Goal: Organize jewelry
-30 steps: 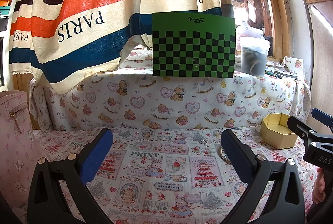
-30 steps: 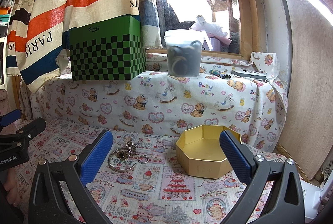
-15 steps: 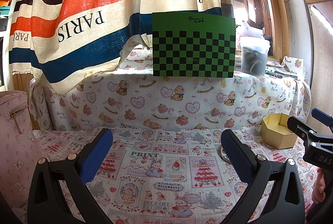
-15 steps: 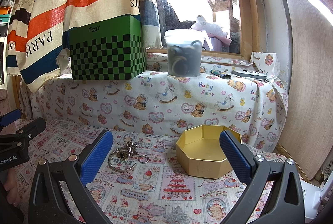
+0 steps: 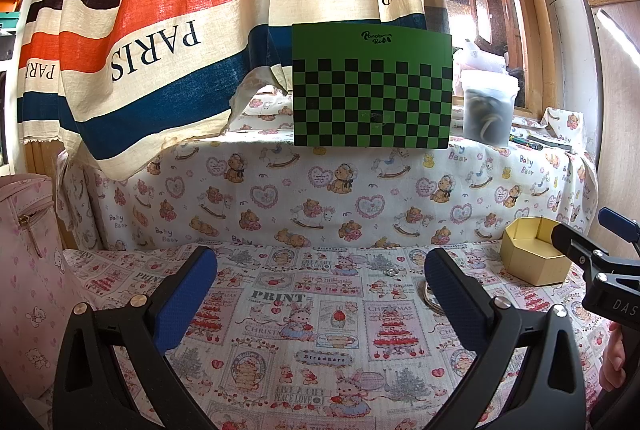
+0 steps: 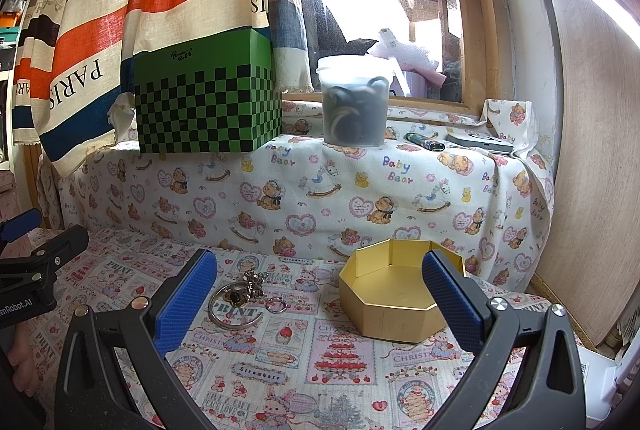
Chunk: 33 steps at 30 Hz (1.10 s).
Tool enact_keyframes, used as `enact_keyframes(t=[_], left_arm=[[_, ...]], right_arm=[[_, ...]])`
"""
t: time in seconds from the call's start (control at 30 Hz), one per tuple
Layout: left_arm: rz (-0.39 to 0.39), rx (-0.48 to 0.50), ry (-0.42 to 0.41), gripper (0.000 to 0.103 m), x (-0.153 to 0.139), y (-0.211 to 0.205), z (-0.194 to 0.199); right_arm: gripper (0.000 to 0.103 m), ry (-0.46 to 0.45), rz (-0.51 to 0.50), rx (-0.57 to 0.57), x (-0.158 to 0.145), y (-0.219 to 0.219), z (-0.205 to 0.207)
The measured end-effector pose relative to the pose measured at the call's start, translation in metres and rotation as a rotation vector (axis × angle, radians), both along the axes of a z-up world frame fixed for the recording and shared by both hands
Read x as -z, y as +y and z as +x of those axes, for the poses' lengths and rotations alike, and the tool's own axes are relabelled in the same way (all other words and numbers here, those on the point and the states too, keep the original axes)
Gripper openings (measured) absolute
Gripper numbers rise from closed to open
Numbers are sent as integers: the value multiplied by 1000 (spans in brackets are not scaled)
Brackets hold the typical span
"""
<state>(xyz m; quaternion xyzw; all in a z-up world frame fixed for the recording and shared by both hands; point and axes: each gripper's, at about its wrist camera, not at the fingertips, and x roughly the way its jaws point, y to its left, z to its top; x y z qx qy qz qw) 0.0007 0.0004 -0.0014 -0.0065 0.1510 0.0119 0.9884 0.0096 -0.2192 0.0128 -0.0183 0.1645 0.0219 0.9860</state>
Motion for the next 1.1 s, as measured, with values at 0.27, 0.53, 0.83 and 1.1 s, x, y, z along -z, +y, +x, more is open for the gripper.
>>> enact_keyframes(t=[0.27, 0.53, 0.83, 1.1], left_arm=[[0, 0, 0, 103, 0, 0, 0], [0, 0, 0, 103, 0, 0, 0], [0, 1, 2, 103, 0, 0, 0], [0, -5, 28, 103, 3, 2, 5]], right_arm=[[103, 1, 0, 0, 0, 0, 0], [103, 1, 0, 0, 0, 0, 1], [103, 4, -1, -1, 1, 1, 1], [103, 2, 0, -6, 1, 1, 1]])
